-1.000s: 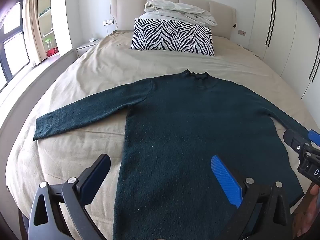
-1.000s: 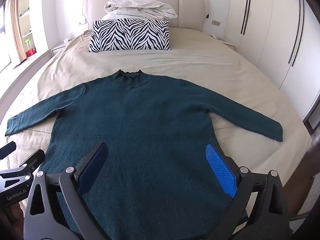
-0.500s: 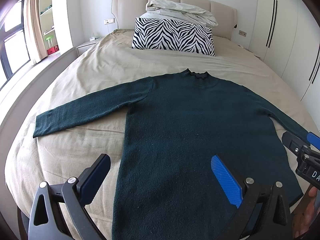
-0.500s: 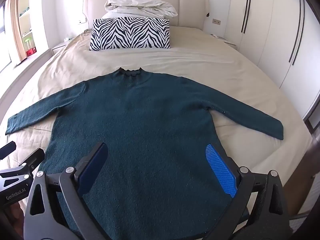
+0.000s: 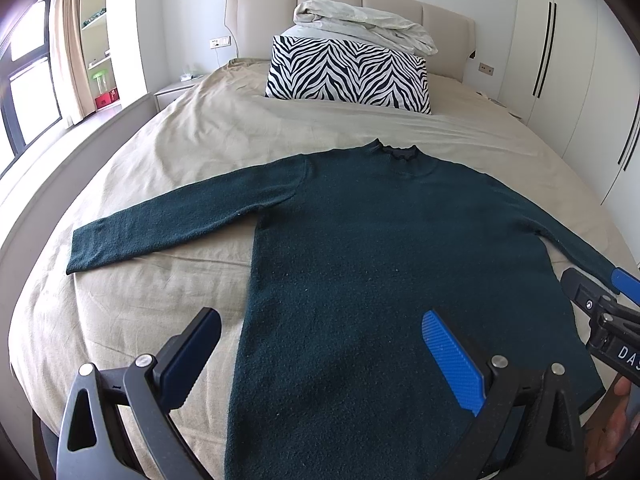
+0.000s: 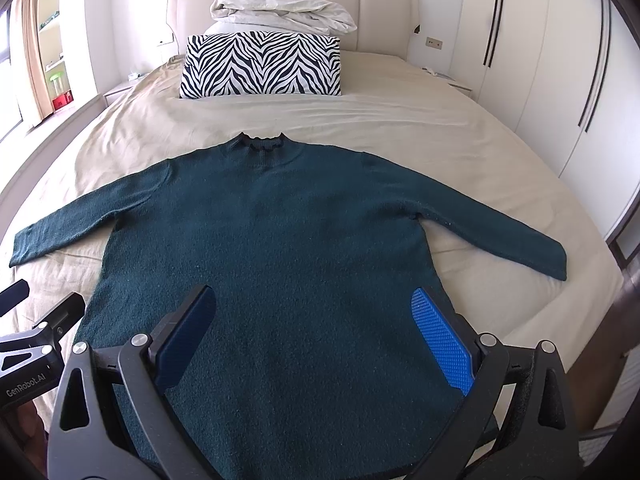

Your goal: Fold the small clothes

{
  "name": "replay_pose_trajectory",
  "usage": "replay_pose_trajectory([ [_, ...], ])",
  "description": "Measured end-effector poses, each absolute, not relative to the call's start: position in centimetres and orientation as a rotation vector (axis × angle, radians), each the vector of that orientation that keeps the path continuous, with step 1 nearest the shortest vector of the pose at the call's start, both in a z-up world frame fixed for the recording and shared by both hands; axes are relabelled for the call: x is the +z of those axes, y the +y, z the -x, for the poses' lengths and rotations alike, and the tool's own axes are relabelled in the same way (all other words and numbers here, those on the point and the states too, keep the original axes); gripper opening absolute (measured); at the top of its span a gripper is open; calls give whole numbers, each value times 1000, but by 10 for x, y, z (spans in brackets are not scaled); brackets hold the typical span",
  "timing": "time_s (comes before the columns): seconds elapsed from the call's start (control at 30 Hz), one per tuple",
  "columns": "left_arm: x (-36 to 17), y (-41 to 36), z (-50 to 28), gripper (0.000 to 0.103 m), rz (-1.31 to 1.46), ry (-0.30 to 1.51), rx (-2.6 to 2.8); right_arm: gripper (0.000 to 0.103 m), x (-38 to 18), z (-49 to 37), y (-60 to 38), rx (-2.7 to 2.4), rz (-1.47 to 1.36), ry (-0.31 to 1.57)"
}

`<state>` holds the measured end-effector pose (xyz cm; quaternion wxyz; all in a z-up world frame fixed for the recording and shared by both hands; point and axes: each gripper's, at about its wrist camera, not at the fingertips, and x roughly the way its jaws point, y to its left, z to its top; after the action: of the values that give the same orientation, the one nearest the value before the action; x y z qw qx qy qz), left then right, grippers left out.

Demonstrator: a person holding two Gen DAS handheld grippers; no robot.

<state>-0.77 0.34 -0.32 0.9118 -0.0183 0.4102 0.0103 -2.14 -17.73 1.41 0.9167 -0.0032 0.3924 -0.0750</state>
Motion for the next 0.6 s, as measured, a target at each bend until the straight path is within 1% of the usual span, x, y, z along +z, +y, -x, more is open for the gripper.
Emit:
replay_pose_trajectory([
  [0.6,-1,5,7,103,41,844,23,100,11,18,-180,-152,8,817],
])
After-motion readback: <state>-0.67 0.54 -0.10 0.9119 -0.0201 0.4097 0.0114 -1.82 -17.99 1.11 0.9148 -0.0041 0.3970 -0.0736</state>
